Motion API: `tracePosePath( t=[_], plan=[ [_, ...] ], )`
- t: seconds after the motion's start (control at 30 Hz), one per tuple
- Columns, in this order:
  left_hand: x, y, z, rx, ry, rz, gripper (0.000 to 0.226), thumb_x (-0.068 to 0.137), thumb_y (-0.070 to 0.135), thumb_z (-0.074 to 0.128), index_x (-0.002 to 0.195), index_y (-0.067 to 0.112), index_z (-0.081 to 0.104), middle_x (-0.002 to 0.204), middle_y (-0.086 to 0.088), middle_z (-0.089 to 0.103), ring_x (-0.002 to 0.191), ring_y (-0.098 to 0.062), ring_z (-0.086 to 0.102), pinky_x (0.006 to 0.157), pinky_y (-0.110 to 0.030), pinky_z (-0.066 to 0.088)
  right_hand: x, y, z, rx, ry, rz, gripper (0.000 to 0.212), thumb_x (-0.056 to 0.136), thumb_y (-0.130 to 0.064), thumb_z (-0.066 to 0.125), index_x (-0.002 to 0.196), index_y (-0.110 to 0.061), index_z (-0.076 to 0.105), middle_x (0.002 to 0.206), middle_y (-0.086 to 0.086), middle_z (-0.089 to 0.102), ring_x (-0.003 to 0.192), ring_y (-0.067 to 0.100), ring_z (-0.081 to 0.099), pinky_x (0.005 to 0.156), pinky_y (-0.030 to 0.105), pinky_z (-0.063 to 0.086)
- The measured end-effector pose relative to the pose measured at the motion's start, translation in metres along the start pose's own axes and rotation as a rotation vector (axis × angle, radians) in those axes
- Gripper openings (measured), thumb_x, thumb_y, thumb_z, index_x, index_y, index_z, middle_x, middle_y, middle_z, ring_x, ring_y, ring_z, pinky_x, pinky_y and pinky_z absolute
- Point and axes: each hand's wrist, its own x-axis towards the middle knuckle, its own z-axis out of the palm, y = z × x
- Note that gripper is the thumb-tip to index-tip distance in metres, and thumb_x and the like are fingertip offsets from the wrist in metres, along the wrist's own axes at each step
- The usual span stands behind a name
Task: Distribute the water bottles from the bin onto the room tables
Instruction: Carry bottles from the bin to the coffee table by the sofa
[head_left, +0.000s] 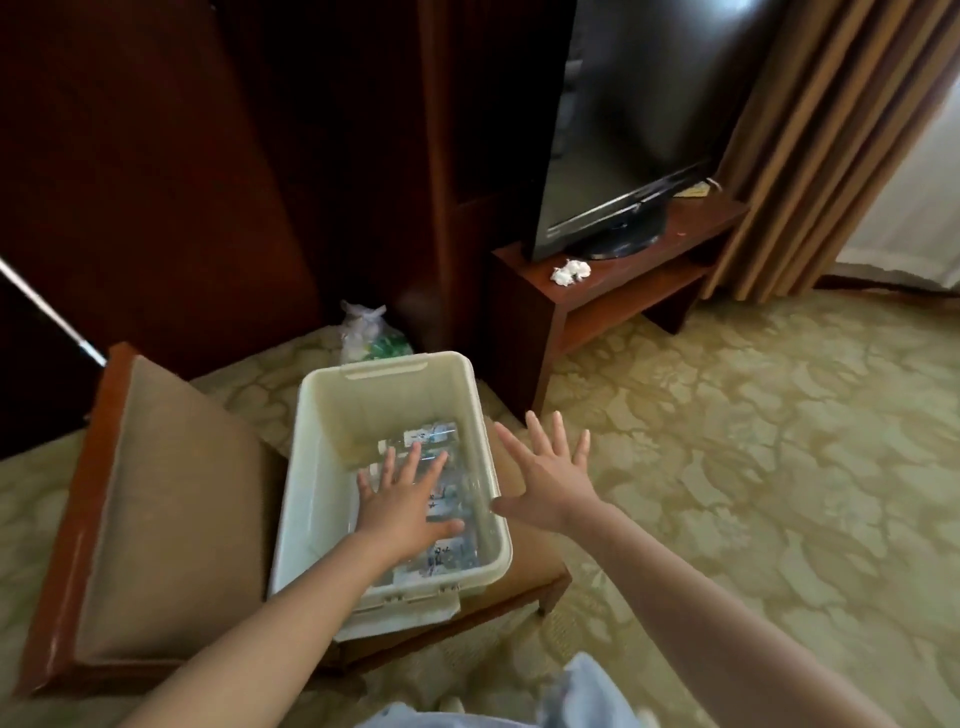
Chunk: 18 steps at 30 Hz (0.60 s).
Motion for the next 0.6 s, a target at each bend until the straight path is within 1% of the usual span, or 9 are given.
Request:
tracePosePath(
  t=[0.2, 0.37, 0.5, 0.6],
  plan=[
    [0.030, 0.031, 0.003, -0.115, 0.033, -0.292, 0.100, 0.079, 0.081, 0.045, 0.153, 0.043, -0.011, 0.161, 0.002, -0.025, 0.149, -0.031, -0.021, 0.116, -0.065, -0.002, 0.077, 0.037, -0.020, -0.106, -0.077, -0.300, 0.100, 0.083, -0.063, 0.060, 0.155, -0.045, -0.006, 0.166, 0.006, -0.016, 0.148, 0.037, -0.026, 0.113, 0.066, -0.018],
    [0.035, 0.074, 0.003, -0.279, 0.081, -0.558, 0.098, 0.080, 0.079, 0.047, 0.152, 0.046, -0.011, 0.163, 0.002, -0.020, 0.149, -0.031, -0.018, 0.116, -0.064, -0.002, 0.124, 0.059, -0.047, -0.212, -0.132, -0.566, 0.096, 0.084, -0.063, 0.058, 0.155, -0.044, -0.004, 0.166, 0.005, -0.015, 0.149, 0.036, -0.025, 0.115, 0.065, -0.017],
    [0.026, 0.098, 0.004, -0.419, 0.112, -0.732, 0.097, 0.083, 0.075, 0.047, 0.154, 0.042, -0.009, 0.163, 0.001, -0.018, 0.149, -0.030, -0.019, 0.117, -0.063, -0.004, 0.156, 0.065, -0.053, -0.253, -0.188, -0.690, 0.096, 0.084, -0.063, 0.058, 0.155, -0.045, -0.003, 0.166, 0.005, -0.013, 0.149, 0.035, -0.025, 0.115, 0.063, -0.018],
    [0.017, 0.100, 0.011, -0.451, 0.100, -0.837, 0.096, 0.084, 0.076, 0.045, 0.154, 0.041, -0.010, 0.163, 0.001, -0.018, 0.149, -0.030, -0.018, 0.117, -0.062, -0.003, 0.176, 0.055, -0.051, -0.262, -0.229, -0.772, 0.096, 0.085, -0.061, 0.058, 0.156, -0.044, -0.004, 0.166, 0.005, -0.013, 0.149, 0.035, -0.025, 0.115, 0.062, -0.018]
  ],
)
